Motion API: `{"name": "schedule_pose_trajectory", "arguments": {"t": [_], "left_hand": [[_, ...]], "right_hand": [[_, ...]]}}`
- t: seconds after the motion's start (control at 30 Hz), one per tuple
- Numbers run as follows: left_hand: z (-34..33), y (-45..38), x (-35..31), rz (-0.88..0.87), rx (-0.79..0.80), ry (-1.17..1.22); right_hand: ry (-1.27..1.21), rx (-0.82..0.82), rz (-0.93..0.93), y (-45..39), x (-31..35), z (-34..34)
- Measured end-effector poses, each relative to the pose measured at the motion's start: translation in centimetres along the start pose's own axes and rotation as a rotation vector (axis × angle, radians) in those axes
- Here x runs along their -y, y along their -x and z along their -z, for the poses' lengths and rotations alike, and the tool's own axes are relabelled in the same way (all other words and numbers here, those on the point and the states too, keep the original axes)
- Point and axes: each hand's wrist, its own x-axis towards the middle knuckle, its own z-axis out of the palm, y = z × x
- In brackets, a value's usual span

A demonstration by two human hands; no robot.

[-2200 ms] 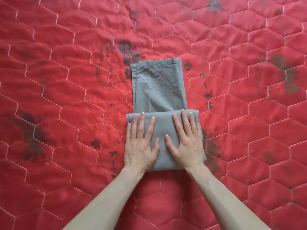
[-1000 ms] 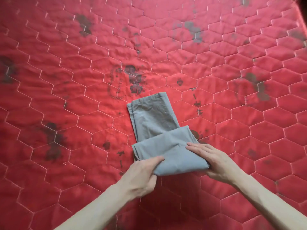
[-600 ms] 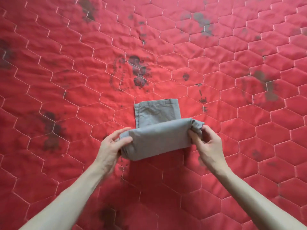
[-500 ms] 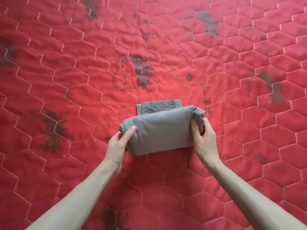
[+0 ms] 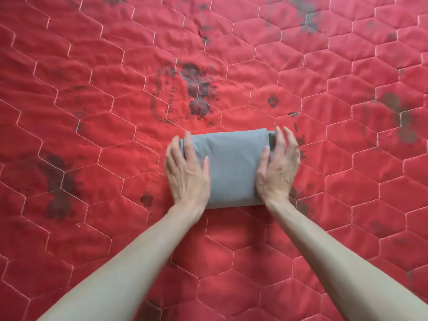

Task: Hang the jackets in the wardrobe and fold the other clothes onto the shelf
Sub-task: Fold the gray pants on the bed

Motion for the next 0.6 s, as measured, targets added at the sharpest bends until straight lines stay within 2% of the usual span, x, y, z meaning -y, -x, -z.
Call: {"name": "schedule_pose_trajectory", "arguments": {"t": [0.07,0.1,0.17,0.27,0.4,0.47,0.53,0.6], "left_hand": [[-1.4,1.1,-0.6,-0.173,0.038,-0.095],[-2.1,1.5,-0.5,-0.185,0.083,-0.134],[-3.3,1.7,0.2,-0.184,0.139,-0.164],[-4.1,1.1,0.7,-0.204,0.178,-0.178],[-3.5,0.5,0.7,-0.189,0.229,-0.071],[-2.1,0.9,0.4,-0.057,0.162,0.092],[-0.7,1.2,0.2,0.301,0.104,0.253],[0.0,1.3,0.3,0.595,0.18,0.375]], "right_hand": [[0.006,0.138,0.248,1.4,0.0,-0.1],[0.029,0.216,0.281,2.1,-0.2,-0.3],[0.06,0.302,0.253,2.8,-0.9,-0.9],[0.067,0.329,0.205,2.3,-1.2,-1.7],[0.073,0.387,0.175,1.8,-0.7,-1.2],[0.128,0.34,0.05,2.2,-0.4,-0.3],[0.101,0.314,-0.24,2.3,0.5,0.7],[0.01,0.338,-0.426,2.4,1.2,1.4]]}}
